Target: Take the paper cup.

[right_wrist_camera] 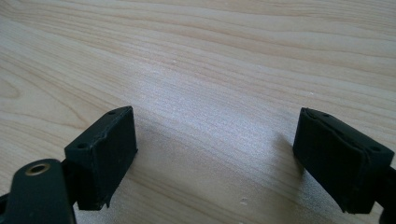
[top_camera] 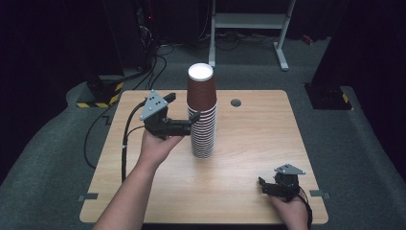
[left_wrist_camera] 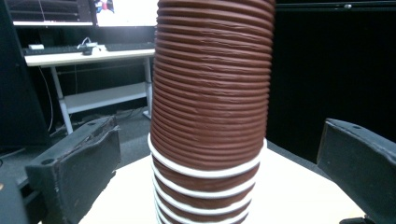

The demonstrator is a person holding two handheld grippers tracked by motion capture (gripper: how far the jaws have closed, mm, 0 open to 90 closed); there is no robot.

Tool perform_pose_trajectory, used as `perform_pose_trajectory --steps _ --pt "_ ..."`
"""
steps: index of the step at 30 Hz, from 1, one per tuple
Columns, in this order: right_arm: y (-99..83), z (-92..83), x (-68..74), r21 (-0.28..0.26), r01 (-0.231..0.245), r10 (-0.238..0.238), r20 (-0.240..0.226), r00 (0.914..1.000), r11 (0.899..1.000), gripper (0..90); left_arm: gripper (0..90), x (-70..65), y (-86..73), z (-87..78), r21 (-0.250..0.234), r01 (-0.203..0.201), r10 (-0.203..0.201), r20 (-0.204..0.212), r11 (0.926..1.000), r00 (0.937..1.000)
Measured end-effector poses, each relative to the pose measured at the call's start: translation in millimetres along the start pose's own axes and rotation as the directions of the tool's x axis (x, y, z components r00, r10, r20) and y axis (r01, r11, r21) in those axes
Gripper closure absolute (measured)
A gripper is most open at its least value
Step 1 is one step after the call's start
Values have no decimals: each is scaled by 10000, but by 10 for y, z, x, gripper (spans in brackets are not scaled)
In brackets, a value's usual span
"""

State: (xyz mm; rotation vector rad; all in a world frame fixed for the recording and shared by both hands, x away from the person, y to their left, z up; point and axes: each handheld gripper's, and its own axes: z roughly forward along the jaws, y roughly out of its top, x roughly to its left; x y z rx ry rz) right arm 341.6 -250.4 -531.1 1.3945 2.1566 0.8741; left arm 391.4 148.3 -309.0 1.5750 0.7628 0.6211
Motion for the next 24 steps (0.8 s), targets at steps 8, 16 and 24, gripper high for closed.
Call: perform_pose_trajectory --steps 8,16,24 --pt "-3 -3 2 7 11 -11 -13 10000 10000 130 1 -3 137 158 12 -235 235 -49 9997 9997" --pt "-2 -2 0 6 23 -23 -29 10000 10000 130 4 42 277 302 49 -202 203 -175 9998 9996" --pt "-2 -2 1 22 18 -18 -48 10000 10000 130 6 112 355 447 38 36 -36 128 10000 9999"
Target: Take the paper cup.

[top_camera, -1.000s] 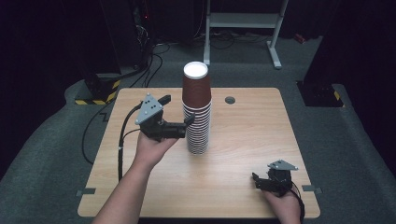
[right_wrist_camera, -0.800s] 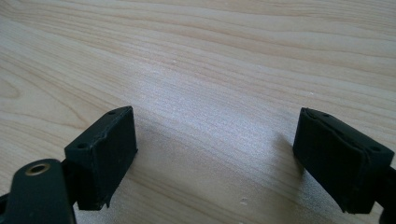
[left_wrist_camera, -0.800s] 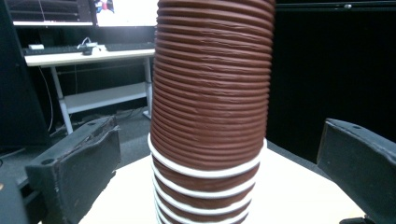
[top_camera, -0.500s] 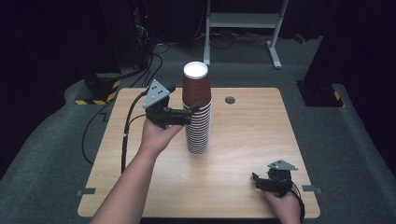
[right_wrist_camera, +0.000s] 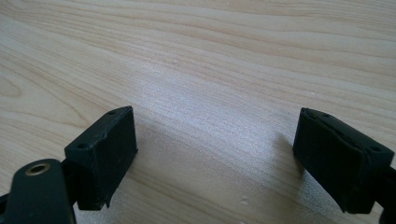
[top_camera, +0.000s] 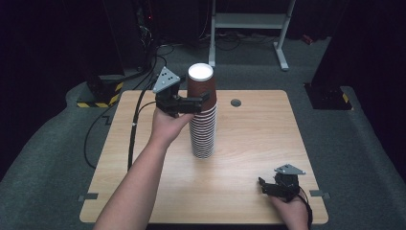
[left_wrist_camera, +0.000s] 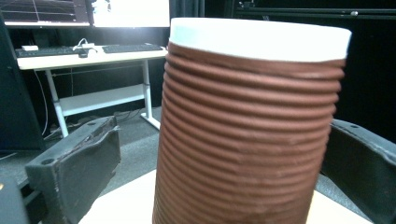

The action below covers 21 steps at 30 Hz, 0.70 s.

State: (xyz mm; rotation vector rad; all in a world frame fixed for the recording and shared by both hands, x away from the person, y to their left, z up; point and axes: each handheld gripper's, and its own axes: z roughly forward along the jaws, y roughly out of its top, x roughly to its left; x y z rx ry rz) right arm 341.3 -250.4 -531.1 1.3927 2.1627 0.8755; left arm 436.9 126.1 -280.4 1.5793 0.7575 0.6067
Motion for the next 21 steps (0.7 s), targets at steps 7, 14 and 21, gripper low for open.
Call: perform_pose_trajectory --steps 7,14,21 --pt "0 1 0 -1 9 -9 -5 10000 10000 130 6 -37 90 85 -157 -115 117 140 9998 9998" --pt "0 0 2 -5 10 -10 -25 10000 10000 130 7 -30 77 172 -79 -98 100 247 9999 9996" --pt "-1 -1 3 -9 18 -18 -21 10000 10000 130 59 8 -22 202 -133 36 -32 315 9999 9995"
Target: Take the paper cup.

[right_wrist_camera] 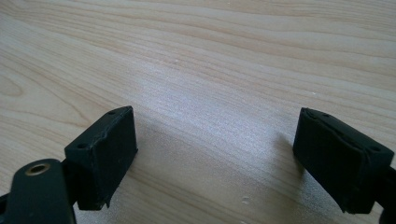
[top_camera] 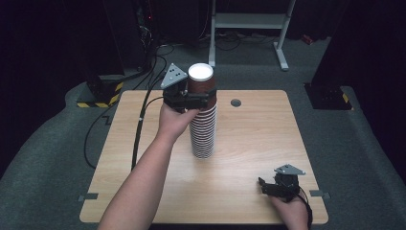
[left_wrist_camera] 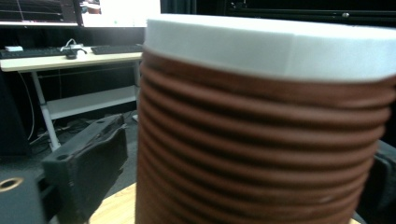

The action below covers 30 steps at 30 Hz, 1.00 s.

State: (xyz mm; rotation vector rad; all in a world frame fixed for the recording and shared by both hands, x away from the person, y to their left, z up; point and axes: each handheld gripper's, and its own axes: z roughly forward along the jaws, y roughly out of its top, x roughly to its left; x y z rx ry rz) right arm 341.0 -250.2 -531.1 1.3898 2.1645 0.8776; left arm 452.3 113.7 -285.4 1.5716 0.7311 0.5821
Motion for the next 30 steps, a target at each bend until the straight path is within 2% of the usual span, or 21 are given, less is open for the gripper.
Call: perform_pose_trajectory --steps 11,23,30 --pt "-1 -1 1 2 3 -3 -1 10000 10000 130 159 -44 -31 -56 -186 -332 334 91 9993 9994" --pt "-1 0 1 -8 4 -4 -3 10000 10000 130 171 -66 -35 -69 -214 -378 376 -112 9991 9992" --pt "-1 1 1 -8 5 -5 -2 10000 10000 130 174 -69 -52 -73 -403 -343 336 -159 9986 9993"
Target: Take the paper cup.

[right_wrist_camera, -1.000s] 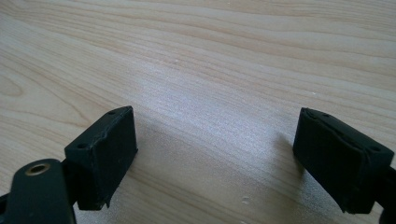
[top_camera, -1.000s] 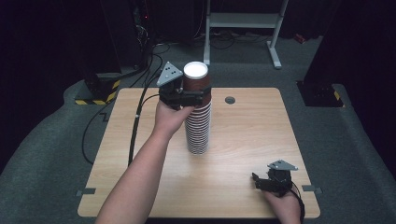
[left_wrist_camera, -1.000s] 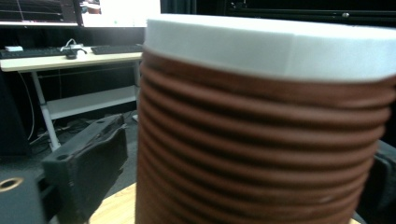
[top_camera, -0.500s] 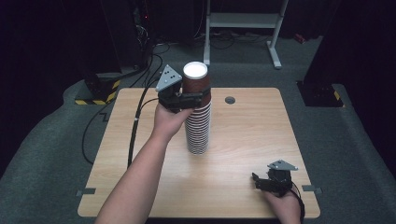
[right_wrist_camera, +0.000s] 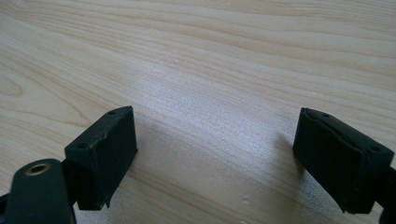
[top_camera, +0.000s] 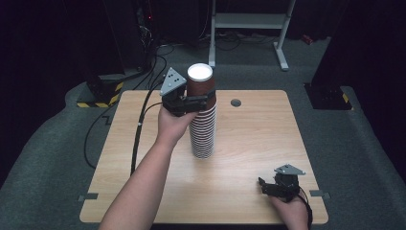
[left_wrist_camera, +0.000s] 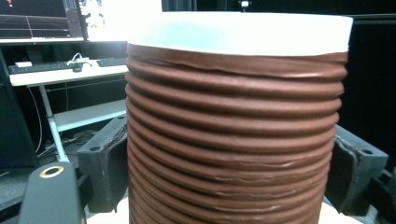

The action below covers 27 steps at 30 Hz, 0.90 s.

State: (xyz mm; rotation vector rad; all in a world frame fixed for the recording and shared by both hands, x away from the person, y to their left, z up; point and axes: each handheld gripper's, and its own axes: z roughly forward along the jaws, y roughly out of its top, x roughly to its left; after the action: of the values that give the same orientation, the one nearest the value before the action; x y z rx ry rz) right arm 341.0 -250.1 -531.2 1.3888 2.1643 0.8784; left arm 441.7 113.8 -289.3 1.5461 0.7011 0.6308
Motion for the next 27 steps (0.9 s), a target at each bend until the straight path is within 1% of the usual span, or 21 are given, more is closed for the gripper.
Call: perform_pose_trajectory --steps 5,6,9,12,14,16,17,20,22,23,24,25,26,27 --pt "1 1 0 4 6 -6 -8 10000 10000 130 178 -3 6 -11 -309 10 -11 -11 9995 10000" --pt "1 1 -1 2 8 -8 -13 10000 10000 131 180 -1 32 -25 -494 79 -79 -7 9987 10000" --pt "1 1 -1 2 10 -10 -13 10000 10000 130 181 0 76 -40 -630 126 -124 43 9979 9999" --pt "2 2 -2 2 18 -18 -26 10000 10000 130 182 -30 166 -70 -796 14 -16 -31 9968 10000" --pt "2 2 -2 1 18 -18 -24 10000 10000 131 183 -40 186 -81 -859 -3 0 -30 9963 10000" --pt "2 2 -2 1 14 -14 -20 10000 10000 131 183 -64 244 -125 -1124 -150 142 -82 9936 9999" --pt "2 2 -2 1 17 -17 -23 10000 10000 131 184 -65 264 -142 -1203 -240 226 -137 9924 9997" --pt "2 2 -2 1 18 -18 -21 10000 10000 131 186 -57 310 -170 -1314 -256 237 -155 9910 9996" --pt "2 2 -2 3 19 -19 -20 10000 10000 131 186 -47 382 -196 -1430 -369 348 -176 9890 9992" --pt "2 2 -2 3 19 -19 -20 10000 10000 131 186 -47 382 -196 -1430 -369 348 -176 9890 9992" --pt "2 2 -2 1 16 -16 -23 10000 10000 131 186 -49 432 -201 -1528 -414 387 -205 9874 9990" --pt "2 2 -2 1 16 -16 -23 10000 10000 131 186 -49 432 -201 -1528 -414 387 -205 9874 9990" --pt "1 1 -1 2 13 -13 -14 10000 10000 131 187 -46 485 -205 -1635 -538 507 -230 9851 9984" --pt "1 1 -1 2 13 -13 -14 10000 10000 131 187 -46 485 -205 -1635 -538 507 -230 9851 9984"
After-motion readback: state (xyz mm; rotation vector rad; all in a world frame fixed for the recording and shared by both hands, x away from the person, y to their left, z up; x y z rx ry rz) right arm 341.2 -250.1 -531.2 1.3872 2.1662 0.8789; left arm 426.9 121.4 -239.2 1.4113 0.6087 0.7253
